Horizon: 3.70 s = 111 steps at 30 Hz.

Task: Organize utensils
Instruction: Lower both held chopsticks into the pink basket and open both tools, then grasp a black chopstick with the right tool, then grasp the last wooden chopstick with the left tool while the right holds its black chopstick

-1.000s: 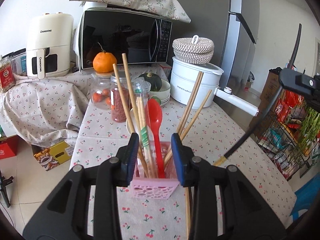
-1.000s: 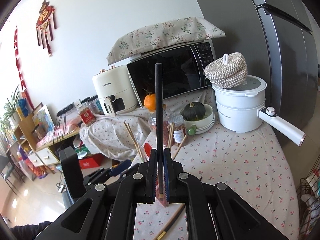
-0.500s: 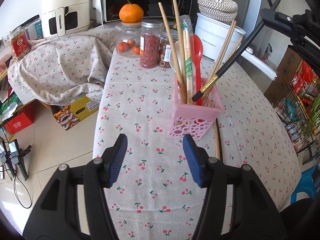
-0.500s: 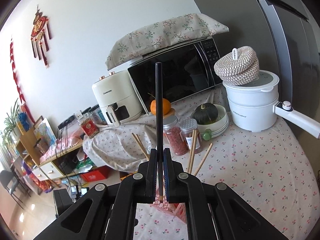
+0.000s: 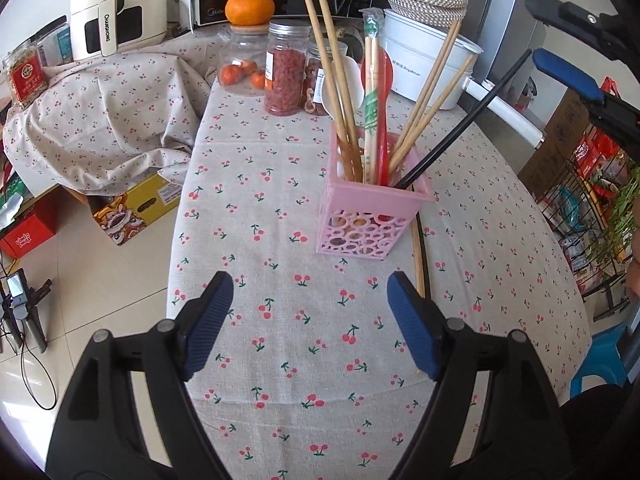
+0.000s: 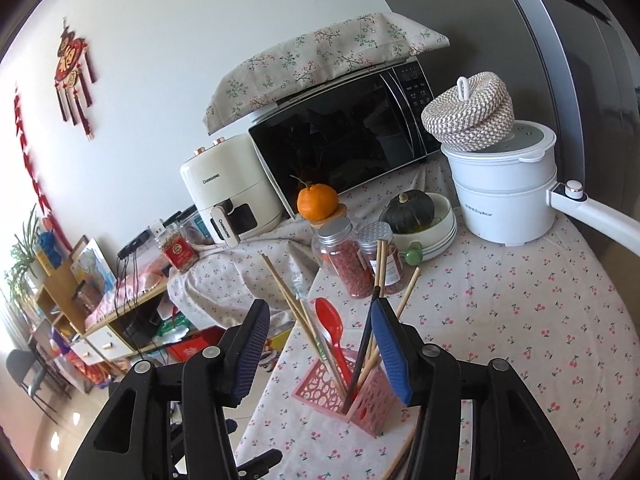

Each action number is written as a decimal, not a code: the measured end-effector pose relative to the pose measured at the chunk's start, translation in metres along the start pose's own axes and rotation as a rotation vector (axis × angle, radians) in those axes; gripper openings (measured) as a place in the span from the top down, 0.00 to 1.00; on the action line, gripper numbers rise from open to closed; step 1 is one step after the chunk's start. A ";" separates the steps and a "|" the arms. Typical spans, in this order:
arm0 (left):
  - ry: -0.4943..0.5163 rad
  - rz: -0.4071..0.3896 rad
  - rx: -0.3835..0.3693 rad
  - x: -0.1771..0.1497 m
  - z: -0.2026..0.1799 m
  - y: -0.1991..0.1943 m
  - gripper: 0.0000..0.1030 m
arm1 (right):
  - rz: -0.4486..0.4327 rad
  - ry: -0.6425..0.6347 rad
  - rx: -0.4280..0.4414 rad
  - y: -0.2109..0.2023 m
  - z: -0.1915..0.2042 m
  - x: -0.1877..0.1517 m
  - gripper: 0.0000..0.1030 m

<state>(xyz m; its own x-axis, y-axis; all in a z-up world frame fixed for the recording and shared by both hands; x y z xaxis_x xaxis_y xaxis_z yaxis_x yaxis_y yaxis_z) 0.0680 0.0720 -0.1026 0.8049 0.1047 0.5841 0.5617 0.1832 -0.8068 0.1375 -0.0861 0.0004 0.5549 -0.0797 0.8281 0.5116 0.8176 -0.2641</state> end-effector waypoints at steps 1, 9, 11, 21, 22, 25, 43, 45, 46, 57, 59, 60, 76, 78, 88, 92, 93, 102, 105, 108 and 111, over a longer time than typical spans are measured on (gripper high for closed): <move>0.000 0.012 -0.004 -0.001 -0.002 0.001 0.21 | 0.006 -0.017 -0.011 -0.004 0.000 0.000 0.40; -0.001 0.102 -0.024 -0.012 -0.015 0.012 0.21 | 0.072 -0.062 -0.109 -0.028 -0.024 -0.016 0.27; 0.000 0.117 -0.022 -0.013 -0.019 0.013 0.21 | 0.092 -0.059 -0.129 -0.032 -0.032 -0.022 0.24; 0.012 0.171 -0.026 -0.017 -0.030 0.022 0.20 | 0.315 0.045 -0.206 -0.004 -0.081 -0.080 0.21; 0.014 0.173 -0.025 -0.017 -0.031 0.022 0.20 | 0.335 0.050 -0.214 0.000 -0.086 -0.085 0.21; 0.023 0.180 -0.015 -0.016 -0.031 0.025 0.19 | 0.388 0.054 -0.242 0.013 -0.099 -0.099 0.21; 0.049 0.151 0.076 -0.011 -0.009 0.040 0.01 | 0.591 -0.007 -0.324 0.077 -0.136 -0.151 0.21; 0.046 0.161 0.068 -0.012 -0.009 0.041 0.01 | 0.581 -0.023 -0.327 0.079 -0.136 -0.152 0.16; 0.046 0.165 0.066 -0.012 -0.009 0.041 0.01 | 0.579 -0.026 -0.328 0.080 -0.137 -0.151 0.16; 0.054 0.162 0.064 -0.014 -0.011 0.041 0.01 | 0.614 -0.059 -0.395 0.089 -0.143 -0.153 0.06; 0.056 0.156 0.057 -0.014 -0.012 0.040 0.01 | 0.622 -0.030 -0.407 0.086 -0.146 -0.152 0.07; 0.056 0.154 0.053 -0.015 -0.013 0.039 0.01 | 0.626 -0.020 -0.410 0.085 -0.148 -0.151 0.10; 0.052 0.141 -0.094 -0.014 -0.074 0.044 0.01 | 0.688 0.092 -0.365 0.033 -0.156 -0.151 0.94; 0.044 0.161 -0.099 -0.013 -0.084 0.049 0.01 | 0.687 0.109 -0.373 0.024 -0.160 -0.151 0.93; 0.084 0.199 -0.124 -0.019 -0.125 0.062 0.55 | 0.678 0.154 -0.407 -0.024 -0.173 -0.152 0.93; 0.144 0.233 -0.132 -0.028 -0.127 0.058 0.91 | 0.671 0.161 -0.407 -0.039 -0.176 -0.149 0.93; 0.153 0.255 -0.147 -0.031 -0.126 0.056 0.91 | 0.670 0.161 -0.405 -0.042 -0.176 -0.149 0.93; 0.259 0.357 -0.239 -0.051 -0.121 0.034 0.86 | 0.686 0.179 -0.394 -0.057 -0.175 -0.149 0.93; 0.244 0.321 -0.242 -0.039 -0.128 0.037 0.86 | 0.685 0.177 -0.396 -0.052 -0.174 -0.149 0.93; 0.251 0.311 -0.210 -0.031 -0.137 0.046 0.85 | 0.675 0.179 -0.395 -0.054 -0.170 -0.148 0.93; 0.249 0.337 -0.189 -0.029 -0.144 0.057 0.85 | 0.666 0.181 -0.391 -0.056 -0.165 -0.148 0.93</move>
<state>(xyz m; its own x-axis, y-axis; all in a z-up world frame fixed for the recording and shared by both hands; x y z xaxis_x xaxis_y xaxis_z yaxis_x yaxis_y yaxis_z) 0.1044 -0.0613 -0.1785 0.9571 -0.1145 0.2662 0.2674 -0.0048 -0.9636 0.1350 -0.2147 -0.1890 0.9060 0.2372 0.3506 0.2094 0.4688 -0.8581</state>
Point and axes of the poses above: each gripper's, at about its wrist camera, not at the fingertips, and y roughly the way its jaws point, z to its left, x to its top, the point moved 5 cm from there along y, roughly the way its jaws point, and after that the axes turned 15 degrees about x, right-handed, at the moved point
